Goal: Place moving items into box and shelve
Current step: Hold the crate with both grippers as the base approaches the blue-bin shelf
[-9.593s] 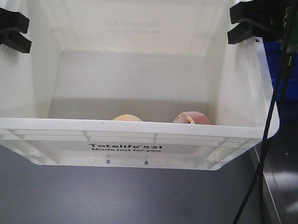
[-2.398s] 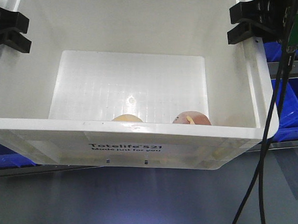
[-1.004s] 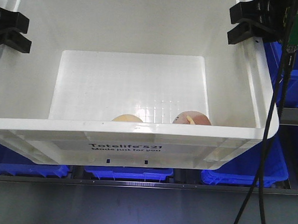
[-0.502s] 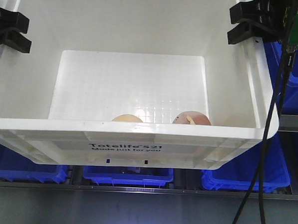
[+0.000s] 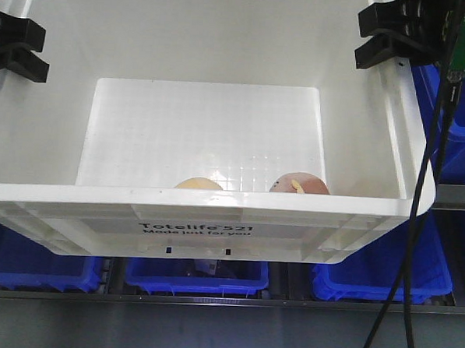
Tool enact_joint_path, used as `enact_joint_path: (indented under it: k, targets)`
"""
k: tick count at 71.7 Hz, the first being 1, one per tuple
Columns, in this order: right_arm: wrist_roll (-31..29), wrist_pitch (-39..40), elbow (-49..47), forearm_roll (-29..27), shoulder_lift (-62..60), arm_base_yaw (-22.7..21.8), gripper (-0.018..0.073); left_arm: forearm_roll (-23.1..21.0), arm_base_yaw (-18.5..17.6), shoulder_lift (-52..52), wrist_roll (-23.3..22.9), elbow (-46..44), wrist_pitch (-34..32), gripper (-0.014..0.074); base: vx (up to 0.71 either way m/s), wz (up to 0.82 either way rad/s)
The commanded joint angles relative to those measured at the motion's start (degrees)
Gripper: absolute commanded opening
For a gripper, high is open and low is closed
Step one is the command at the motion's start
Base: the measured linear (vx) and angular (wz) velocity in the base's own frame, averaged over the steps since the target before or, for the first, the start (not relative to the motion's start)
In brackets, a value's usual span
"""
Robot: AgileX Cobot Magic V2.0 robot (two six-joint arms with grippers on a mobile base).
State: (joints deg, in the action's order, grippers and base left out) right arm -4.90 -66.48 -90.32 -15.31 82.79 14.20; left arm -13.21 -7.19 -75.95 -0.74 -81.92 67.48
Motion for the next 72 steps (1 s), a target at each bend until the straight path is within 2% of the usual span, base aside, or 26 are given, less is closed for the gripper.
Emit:
enact_joint_path:
  k: [1,72]
  targets:
    - [-1.07,6.05,-2.47,-9.35,-2.42,0.86,-0.0012,-11.50,-1.11,2.28,0.74,-2.50,-6.80,-0.0027,0.02,-0.01]
    - [-1.07,6.05,-2.47,-9.35,-2.42,0.86,-0.0012,-11.50,-1.11,2.28,0.74,-2.50,-6.80,-0.0027,0.04,0.00]
